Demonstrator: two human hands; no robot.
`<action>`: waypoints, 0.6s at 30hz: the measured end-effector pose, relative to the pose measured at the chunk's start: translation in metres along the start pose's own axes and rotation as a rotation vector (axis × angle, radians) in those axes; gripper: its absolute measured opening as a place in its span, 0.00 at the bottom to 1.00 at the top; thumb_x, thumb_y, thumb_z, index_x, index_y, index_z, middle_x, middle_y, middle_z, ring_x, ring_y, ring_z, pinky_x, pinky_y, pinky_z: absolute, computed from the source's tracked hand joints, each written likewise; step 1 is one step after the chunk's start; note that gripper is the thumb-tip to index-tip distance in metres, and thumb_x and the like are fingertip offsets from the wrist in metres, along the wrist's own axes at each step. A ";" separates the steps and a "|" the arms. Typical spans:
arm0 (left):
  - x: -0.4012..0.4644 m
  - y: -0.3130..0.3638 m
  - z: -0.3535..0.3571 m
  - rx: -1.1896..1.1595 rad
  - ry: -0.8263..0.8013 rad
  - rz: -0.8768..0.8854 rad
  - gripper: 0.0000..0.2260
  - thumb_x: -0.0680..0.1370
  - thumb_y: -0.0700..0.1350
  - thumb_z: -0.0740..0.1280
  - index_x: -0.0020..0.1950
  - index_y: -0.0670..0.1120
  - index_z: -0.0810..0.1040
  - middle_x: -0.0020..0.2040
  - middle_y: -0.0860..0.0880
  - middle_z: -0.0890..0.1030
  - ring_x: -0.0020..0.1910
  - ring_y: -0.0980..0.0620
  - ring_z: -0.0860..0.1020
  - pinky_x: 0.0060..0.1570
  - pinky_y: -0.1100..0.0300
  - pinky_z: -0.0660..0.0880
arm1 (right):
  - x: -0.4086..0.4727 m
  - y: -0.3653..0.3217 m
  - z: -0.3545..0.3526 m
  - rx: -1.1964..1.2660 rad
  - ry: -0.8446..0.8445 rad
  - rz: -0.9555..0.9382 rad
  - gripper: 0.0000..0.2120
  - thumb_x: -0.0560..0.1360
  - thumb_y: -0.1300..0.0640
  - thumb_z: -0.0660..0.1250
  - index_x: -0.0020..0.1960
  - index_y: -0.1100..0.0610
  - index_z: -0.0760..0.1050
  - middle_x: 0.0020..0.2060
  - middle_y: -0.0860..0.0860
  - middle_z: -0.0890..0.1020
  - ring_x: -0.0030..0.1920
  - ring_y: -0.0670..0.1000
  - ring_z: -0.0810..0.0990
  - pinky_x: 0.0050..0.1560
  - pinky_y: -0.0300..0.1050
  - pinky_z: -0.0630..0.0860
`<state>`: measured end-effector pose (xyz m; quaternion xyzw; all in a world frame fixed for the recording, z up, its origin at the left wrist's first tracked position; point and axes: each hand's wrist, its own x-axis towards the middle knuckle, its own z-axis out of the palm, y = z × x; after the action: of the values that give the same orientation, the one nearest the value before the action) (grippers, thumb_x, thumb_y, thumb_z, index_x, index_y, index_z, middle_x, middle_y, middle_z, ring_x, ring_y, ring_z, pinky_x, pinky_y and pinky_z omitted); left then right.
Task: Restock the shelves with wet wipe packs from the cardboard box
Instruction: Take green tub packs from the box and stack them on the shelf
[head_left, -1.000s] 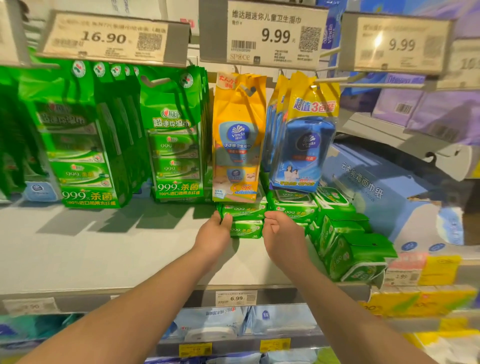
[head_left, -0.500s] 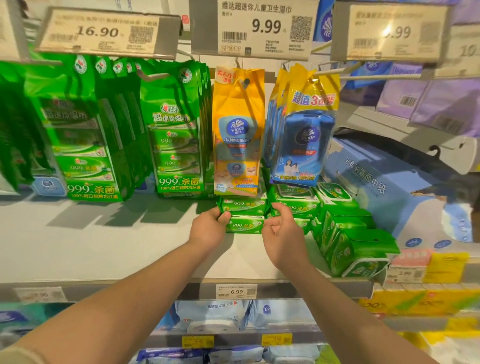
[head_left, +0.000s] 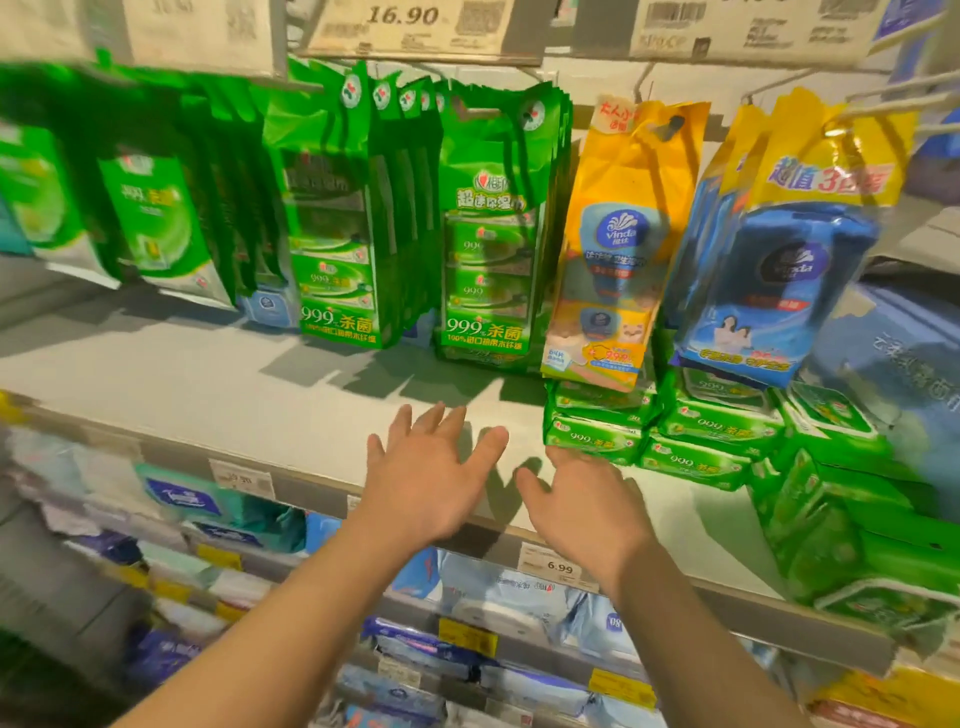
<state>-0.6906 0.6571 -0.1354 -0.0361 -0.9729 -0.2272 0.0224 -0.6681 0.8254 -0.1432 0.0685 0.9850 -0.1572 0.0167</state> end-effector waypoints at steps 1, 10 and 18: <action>-0.007 -0.007 -0.004 0.006 -0.001 -0.024 0.37 0.75 0.74 0.44 0.79 0.58 0.57 0.81 0.55 0.55 0.80 0.47 0.47 0.76 0.37 0.47 | -0.002 -0.006 0.001 -0.026 -0.034 -0.007 0.31 0.81 0.34 0.51 0.77 0.49 0.66 0.76 0.52 0.70 0.76 0.59 0.65 0.74 0.62 0.62; -0.082 -0.136 -0.067 0.038 0.171 -0.324 0.40 0.71 0.78 0.42 0.79 0.61 0.51 0.81 0.56 0.49 0.80 0.43 0.43 0.74 0.33 0.46 | -0.031 -0.137 0.029 -0.147 -0.091 -0.318 0.34 0.80 0.29 0.42 0.83 0.40 0.46 0.83 0.47 0.50 0.83 0.59 0.45 0.77 0.70 0.43; -0.205 -0.294 -0.151 0.035 0.312 -0.694 0.41 0.71 0.78 0.45 0.79 0.60 0.52 0.81 0.55 0.51 0.79 0.40 0.47 0.73 0.31 0.49 | -0.097 -0.317 0.094 -0.170 -0.204 -0.643 0.39 0.75 0.23 0.41 0.82 0.38 0.45 0.83 0.45 0.48 0.83 0.59 0.45 0.76 0.75 0.47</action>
<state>-0.5063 0.3145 -0.1420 0.3308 -0.9160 -0.2075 0.0924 -0.6153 0.4847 -0.1299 -0.2630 0.9590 -0.0781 0.0704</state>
